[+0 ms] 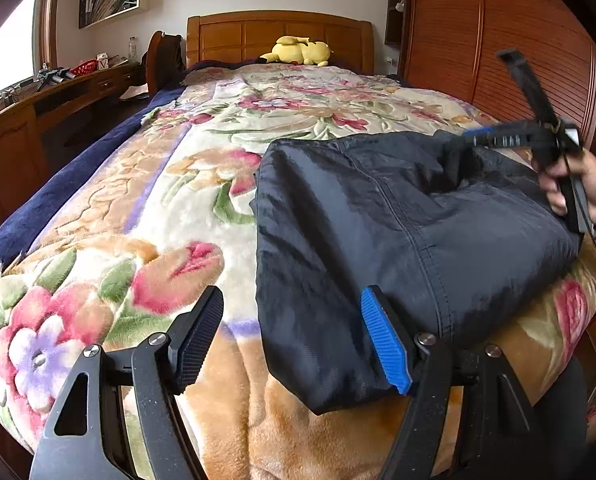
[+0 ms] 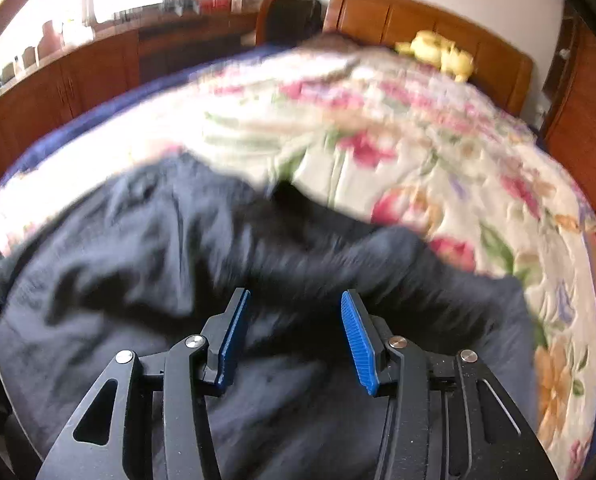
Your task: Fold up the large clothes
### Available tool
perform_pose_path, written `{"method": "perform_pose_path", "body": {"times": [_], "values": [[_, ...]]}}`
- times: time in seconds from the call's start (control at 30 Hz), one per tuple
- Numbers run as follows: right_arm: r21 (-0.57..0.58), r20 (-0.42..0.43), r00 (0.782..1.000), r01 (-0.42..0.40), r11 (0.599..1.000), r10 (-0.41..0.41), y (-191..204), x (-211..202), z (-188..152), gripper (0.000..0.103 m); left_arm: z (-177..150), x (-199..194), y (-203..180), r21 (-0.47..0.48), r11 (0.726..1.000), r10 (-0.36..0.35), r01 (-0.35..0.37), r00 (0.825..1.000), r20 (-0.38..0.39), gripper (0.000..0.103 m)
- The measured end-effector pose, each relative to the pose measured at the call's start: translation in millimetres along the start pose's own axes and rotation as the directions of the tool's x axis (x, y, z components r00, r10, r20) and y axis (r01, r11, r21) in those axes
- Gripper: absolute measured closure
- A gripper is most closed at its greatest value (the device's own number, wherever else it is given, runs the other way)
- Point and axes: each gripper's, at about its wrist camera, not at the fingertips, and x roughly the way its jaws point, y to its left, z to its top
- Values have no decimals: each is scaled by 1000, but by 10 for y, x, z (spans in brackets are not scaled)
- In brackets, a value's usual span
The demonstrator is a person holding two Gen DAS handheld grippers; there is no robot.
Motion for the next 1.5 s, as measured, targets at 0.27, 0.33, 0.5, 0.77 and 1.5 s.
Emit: {"method": "perform_pose_path", "body": {"times": [0.27,0.33,0.5,0.77,1.5], "values": [[-2,-63,997,39,999,-39,-44,337,27,54,0,3,-16,6,1000,-3,3,1000,7,31],[-19,-69,996,52,998,-54,7,383,-28,54,-11,-8,0,1,1000,-13,13,1000,9,31],[-46,-107,994,21,999,-26,40,356,-155,54,-20,-8,36,-4,999,-36,36,999,7,30],[-92,-140,979,134,987,-146,-23,318,11,37,-11,-6,29,-3,999,-35,35,999,10,30],[-33,-111,994,11,999,-15,-97,261,-45,95,-36,8,43,-10,999,-49,49,999,12,30]]}}
